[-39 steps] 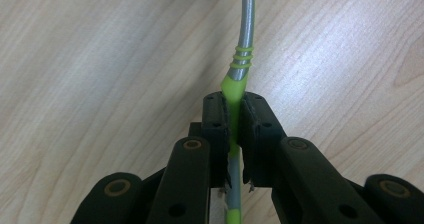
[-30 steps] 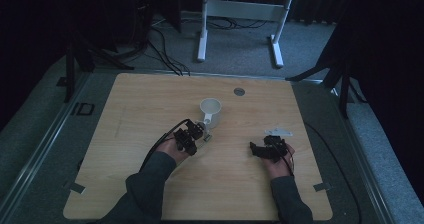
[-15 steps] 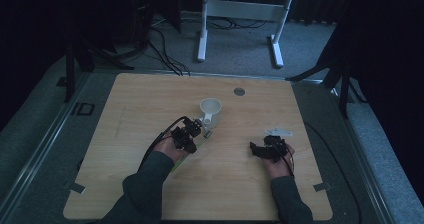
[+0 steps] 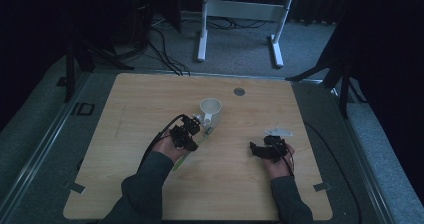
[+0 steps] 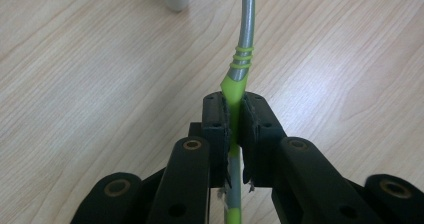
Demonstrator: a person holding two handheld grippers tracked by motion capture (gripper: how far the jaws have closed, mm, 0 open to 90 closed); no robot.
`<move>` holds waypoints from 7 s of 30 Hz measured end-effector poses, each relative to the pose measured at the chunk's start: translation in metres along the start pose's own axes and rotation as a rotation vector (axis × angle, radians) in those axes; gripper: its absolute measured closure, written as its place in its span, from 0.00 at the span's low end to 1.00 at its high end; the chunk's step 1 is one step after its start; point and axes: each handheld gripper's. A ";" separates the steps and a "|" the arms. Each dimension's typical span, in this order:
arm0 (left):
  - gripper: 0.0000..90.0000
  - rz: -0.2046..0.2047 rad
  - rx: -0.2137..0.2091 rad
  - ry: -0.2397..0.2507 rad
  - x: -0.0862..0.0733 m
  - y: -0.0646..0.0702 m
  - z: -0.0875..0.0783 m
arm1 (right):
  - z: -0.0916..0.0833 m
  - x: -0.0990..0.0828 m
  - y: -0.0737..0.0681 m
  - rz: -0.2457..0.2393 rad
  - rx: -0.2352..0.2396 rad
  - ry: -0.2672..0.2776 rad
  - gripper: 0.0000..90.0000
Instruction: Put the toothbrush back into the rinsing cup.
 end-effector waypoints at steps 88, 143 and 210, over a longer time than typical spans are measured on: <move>0.91 -0.023 0.032 0.418 -0.001 -0.002 -0.035 | 0.000 0.000 0.000 -0.004 0.001 -0.001 0.23; 0.91 -0.048 -0.002 0.615 -0.004 -0.003 -0.041 | 0.000 0.000 0.000 -0.005 0.001 -0.001 0.23; 0.91 -0.097 0.017 0.769 0.001 -0.006 -0.041 | 0.000 0.000 0.000 -0.004 0.002 0.000 0.23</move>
Point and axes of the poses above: each handheld gripper's, and its own axes: z roughly forward along the jaws, x roughly out of its top, y roughly to its right, and after that the axes turned 8 degrees about y, right-handed
